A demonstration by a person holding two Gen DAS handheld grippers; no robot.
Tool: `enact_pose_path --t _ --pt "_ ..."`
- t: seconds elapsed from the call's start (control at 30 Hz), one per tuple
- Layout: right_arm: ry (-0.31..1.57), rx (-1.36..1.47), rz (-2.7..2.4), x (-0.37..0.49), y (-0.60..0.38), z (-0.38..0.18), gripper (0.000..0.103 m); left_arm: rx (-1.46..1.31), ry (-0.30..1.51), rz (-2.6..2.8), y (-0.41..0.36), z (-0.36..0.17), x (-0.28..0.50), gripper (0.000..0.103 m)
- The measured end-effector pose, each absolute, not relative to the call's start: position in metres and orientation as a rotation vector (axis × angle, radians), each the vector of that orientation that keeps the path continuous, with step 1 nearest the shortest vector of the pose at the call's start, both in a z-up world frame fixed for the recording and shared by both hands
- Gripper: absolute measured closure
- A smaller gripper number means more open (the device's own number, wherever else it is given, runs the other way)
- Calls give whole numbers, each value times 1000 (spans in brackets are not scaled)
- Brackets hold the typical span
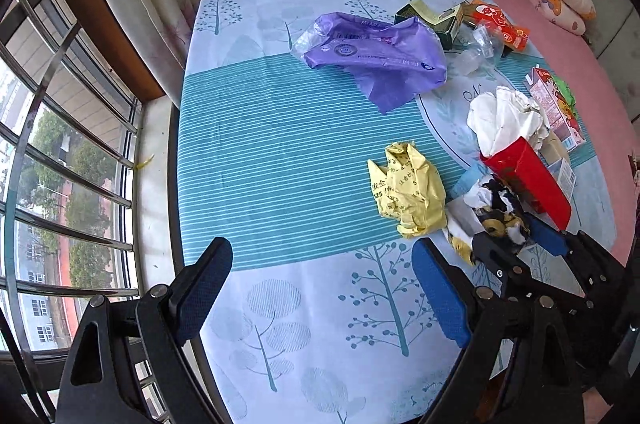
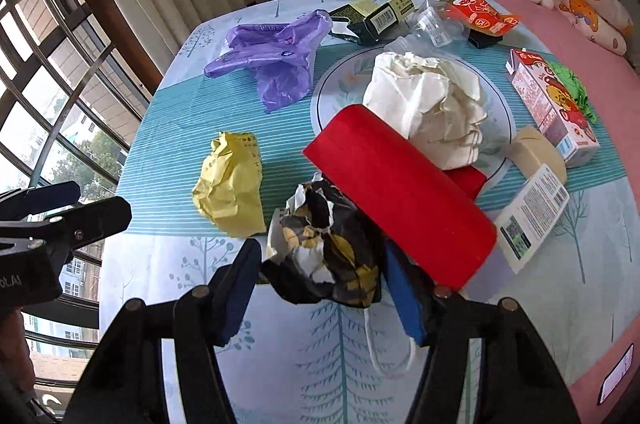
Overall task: Collect trash
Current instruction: 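Grasp the yellow crumpled paper with the left gripper while the right grasps the black-gold wrapper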
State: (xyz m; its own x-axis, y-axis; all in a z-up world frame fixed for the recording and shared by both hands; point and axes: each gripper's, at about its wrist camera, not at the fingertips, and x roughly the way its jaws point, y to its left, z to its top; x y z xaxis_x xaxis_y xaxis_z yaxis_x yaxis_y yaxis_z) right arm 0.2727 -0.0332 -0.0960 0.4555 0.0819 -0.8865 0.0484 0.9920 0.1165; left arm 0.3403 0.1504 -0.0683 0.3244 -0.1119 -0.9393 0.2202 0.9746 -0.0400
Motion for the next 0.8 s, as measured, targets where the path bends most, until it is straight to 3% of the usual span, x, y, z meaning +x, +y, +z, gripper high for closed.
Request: enact_pose_path --t 0.13,0.47,0.67,0.8 --pt "1080 174 55 280 -39 -89 62 62 1254 -266 147 -78 359 13" --pt "1035 193 50 278 -58 -65 63 49 1346 -355 110 -109 396 16" --pt "1028 198 81 265 -60 -57 64 33 1410 -386 97 -134 402 34" --pt "1028 197 118 254 -59 -52 64 -40 1402 -455 94 -135 399 68"
